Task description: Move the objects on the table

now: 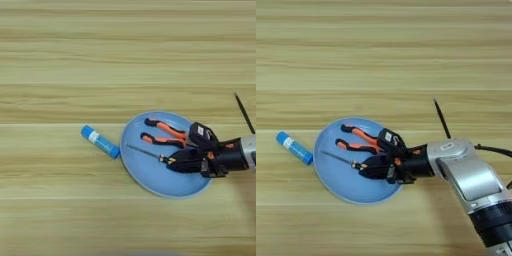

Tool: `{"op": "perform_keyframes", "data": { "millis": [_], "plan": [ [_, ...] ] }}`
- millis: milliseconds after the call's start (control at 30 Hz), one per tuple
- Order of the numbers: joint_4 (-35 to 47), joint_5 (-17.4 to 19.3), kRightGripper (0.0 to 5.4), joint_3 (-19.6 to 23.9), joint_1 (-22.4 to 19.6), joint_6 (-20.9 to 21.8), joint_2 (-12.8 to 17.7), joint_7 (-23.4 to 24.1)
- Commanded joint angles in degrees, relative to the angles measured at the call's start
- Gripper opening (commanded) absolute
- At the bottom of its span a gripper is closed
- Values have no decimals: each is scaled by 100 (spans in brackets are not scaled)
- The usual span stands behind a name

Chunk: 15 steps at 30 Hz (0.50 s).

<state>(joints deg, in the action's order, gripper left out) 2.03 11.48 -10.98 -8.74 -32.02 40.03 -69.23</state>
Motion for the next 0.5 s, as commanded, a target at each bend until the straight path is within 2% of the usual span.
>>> {"op": "perform_keyframes", "data": {
  "millis": [33,100,233,500],
  "plan": [
    [69,-38,88,101,-328,184,140,139],
    [59,-40,88,98,-332,184,134,139],
    [50,-37,153,96,-336,173,131,145],
    [57,-15,232,109,-354,148,120,150]
  ]
}}
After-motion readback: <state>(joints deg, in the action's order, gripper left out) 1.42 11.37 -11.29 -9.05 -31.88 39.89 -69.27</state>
